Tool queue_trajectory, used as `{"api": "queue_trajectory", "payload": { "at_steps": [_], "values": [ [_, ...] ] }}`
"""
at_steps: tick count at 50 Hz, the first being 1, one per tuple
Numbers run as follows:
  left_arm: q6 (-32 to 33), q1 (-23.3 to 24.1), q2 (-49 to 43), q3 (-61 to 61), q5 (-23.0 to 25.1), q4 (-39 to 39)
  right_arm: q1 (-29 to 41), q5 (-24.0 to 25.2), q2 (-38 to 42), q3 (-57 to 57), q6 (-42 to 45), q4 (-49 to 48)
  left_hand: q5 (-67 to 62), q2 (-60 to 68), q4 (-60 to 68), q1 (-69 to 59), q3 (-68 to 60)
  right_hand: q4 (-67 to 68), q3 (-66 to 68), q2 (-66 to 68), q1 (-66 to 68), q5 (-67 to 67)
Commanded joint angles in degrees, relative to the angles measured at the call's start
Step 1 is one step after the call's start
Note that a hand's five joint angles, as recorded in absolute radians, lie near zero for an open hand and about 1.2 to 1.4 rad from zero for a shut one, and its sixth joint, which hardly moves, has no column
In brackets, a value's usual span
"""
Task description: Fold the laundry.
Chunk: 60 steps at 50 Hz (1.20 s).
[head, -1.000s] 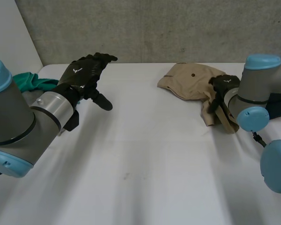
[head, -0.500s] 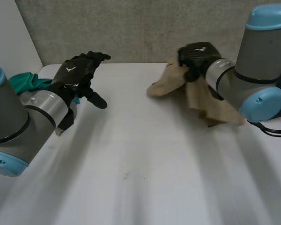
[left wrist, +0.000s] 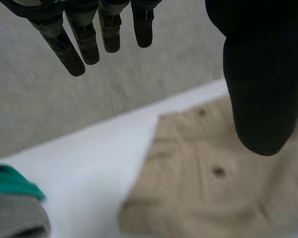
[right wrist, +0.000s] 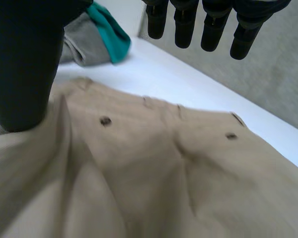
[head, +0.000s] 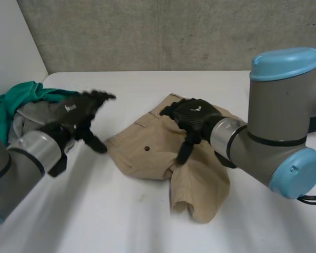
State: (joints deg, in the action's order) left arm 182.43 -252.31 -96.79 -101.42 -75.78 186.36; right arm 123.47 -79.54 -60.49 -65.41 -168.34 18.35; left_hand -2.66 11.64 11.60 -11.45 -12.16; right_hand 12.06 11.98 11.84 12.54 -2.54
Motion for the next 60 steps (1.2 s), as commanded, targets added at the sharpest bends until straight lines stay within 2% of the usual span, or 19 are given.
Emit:
{"api": "queue_trajectory", "payload": {
  "at_steps": [1,8,11,16,19,30,32,33,35,38,46,49,53,54,55,56,59,60],
  "values": [
    [13.11,4.01,-0.76,-3.43,-0.6,-6.45,-2.7,-2.11,-5.51,-5.33,0.03,5.91,2.66,-1.64,-1.6,1.45,2.16,-2.06,-1.98,-1.84,-2.54,2.54],
    [21.11,4.72,-12.78,1.47,-1.03,0.05,-5.69,0.52,-12.53,-14.38,0.47,3.28,-2.42,3.43,3.47,-3.62,-2.91,-2.06,-1.98,-1.84,-2.54,2.54],
    [22.26,4.89,-16.57,3.59,-1.04,0.85,-6.84,0.96,-14.21,-17.11,0.47,1.78,-2.77,3.78,3.83,-3.97,-3.26,-2.06,-1.98,-1.84,-2.54,2.54],
    [23.23,5.16,-23.07,8.16,-1.12,1.99,-9.2,1.49,-16.41,-21.94,1.61,-2.17,-12.85,13.86,13.91,-14.05,-13.34,-2.06,-1.98,-1.84,-2.54,2.54],
    [23.23,5.33,-24.93,9.57,-1.39,2.95,-10.44,1.67,-17.03,-23.7,2.4,-3.14,-14.71,15.72,15.77,-15.91,-15.2,-2.06,-1.98,-1.84,-2.54,2.54],
    [25.42,6.39,-29.85,14.67,-5.16,7.62,-15.01,4.39,-17.82,-28.89,4.42,-5.08,-35.39,36.4,36.45,-36.59,-35.88,-2.06,-1.98,-1.84,-2.54,2.54],
    [26.39,6.39,-30.56,15.72,-6.13,7.97,-15.89,5.0,-17.82,-29.42,4.69,-5.17,-44.78,45.79,45.84,-45.98,-45.27,-2.06,-1.98,-1.84,-2.54,2.54],
    [27.0,6.39,-30.99,16.33,-6.74,8.32,-16.24,5.27,-17.73,-29.68,4.86,-5.17,-56.48,57.49,57.54,-57.68,-56.97,-2.06,-1.98,-1.84,-2.54,2.54],
    [27.53,6.3,-31.52,17.65,-7.53,8.58,-16.77,5.62,-17.73,-30.12,5.12,-5.34,-67.29,68.3,68.35,-68.49,-67.78,-2.06,-1.98,-1.84,-2.54,2.54],
    [27.8,6.04,-32.05,19.5,-8.85,9.72,-17.21,5.89,-17.73,-30.48,5.39,-5.6,-67.34,68.36,68.4,-68.55,-67.84,-2.06,-1.98,-1.84,-2.54,2.54],
    [26.57,2.88,-33.29,31.79,-16.5,12.98,-18.44,5.97,-17.99,-30.57,5.57,-6.04,-67.34,68.36,68.4,-68.55,-67.84,-2.06,-1.98,-1.84,-2.54,2.54],
    [23.24,1.82,-31.8,37.95,-19.49,13.77,-18.97,5.97,-18.35,-30.22,5.57,-6.04,-67.34,68.36,68.4,-68.55,-67.84,-2.06,-1.98,-1.84,-2.54,2.54],
    [11.39,2.34,-28.72,44.37,-17.92,16.84,-20.2,5.89,-19.14,-29.25,5.65,-6.22,-67.34,68.36,68.4,-68.55,-67.84,-2.06,-1.98,-1.84,-2.54,2.54],
    [4.67,3.48,-27.84,46.2,-15.48,18.15,-20.89,5.8,-19.4,-28.81,5.65,-6.31,-67.34,68.36,68.4,-68.55,-67.84,-2.06,-1.98,-1.84,-2.54,2.54],
    [2.07,4.01,-27.4,47.01,-14.06,18.6,-21.42,5.8,-19.49,-28.55,5.48,-6.31,-67.34,68.36,68.4,-68.55,-67.84,-2.06,-1.98,-1.84,-2.54,2.54],
    [-3.61,5.58,-26.87,48.41,-10.3,19.3,-22.12,5.71,-19.58,-27.85,5.3,-6.31,-67.34,68.36,68.4,-68.55,-67.84,-2.06,-1.98,-1.84,-2.54,2.54],
    [-10.94,8.84,-26.78,49.04,-3.43,18.78,-23.01,5.62,-19.58,-27.23,5.04,-6.39,-67.34,68.36,68.4,-68.55,-67.84,-2.06,-1.98,-1.84,-2.54,2.54],
    [-14.79,11.29,-26.95,48.6,1.55,17.65,-23.53,5.62,-19.58,-26.97,4.78,-6.48,-67.34,68.36,68.4,-68.55,-67.84,-2.06,-1.98,-1.84,-2.54,2.54]
  ]
}}
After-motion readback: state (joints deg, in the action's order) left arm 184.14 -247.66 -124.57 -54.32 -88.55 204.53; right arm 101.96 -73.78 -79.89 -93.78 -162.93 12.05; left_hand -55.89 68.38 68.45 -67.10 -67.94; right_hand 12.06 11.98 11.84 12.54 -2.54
